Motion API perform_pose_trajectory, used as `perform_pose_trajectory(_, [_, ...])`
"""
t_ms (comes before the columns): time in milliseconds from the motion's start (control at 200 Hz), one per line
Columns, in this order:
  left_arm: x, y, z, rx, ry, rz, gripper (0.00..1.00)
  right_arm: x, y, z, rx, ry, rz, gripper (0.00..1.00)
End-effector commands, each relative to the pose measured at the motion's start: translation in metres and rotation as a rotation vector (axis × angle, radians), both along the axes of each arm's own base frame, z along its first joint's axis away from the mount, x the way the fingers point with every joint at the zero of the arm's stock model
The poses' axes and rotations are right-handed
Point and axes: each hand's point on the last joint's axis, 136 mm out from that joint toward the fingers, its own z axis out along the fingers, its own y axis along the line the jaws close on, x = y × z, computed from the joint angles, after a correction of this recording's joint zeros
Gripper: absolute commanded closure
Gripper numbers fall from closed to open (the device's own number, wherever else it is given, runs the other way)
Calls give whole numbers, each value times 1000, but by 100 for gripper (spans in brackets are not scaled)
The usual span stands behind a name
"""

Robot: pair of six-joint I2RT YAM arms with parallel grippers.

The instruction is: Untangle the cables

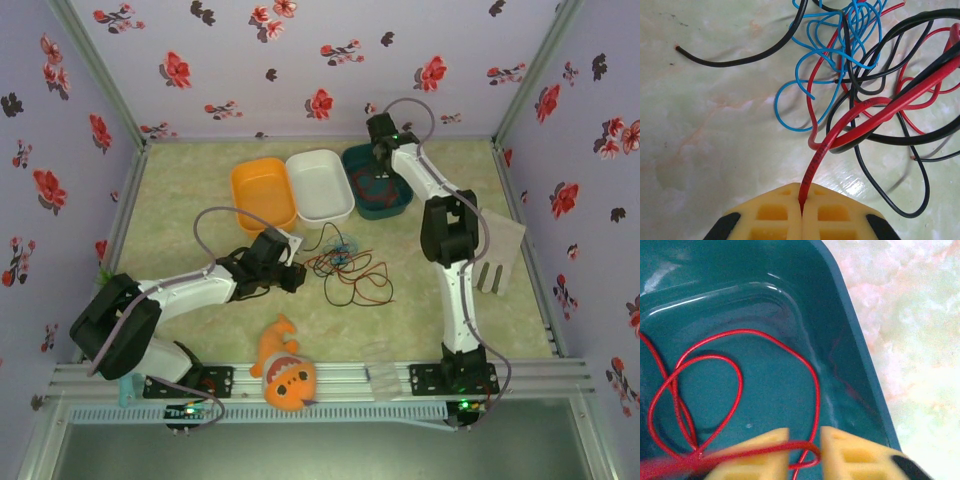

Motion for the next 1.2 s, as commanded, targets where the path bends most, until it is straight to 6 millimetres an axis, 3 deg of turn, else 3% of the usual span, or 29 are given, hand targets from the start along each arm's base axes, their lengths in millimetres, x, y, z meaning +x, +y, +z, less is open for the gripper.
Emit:
perform_pose_trajectory(0, [2, -7, 8, -9, -17, -34, 100, 0, -4, 7, -33, 14, 11, 71])
perform_pose_trajectory(305, [2, -7, 9, -12, -17, -29, 100, -4, -5, 39, -18, -22, 14, 59])
perform_pose_trajectory(520, [3, -7, 9, -13, -20, -31, 100, 0, -7, 48, -4, -46, 11, 60])
perform_pose_trajectory(690, [3, -8, 8, -14, -20, -30, 100, 8, -4, 37, 34, -47, 18, 77])
perform_pose_trajectory(880, [4, -8, 7, -13, -19, -30, 100, 24, 4, 19, 50, -54, 41, 88])
perform_pose_trajectory(1195, [5, -10, 6, -19, -15, -25, 100, 39, 11, -27, 39, -1, 70, 89])
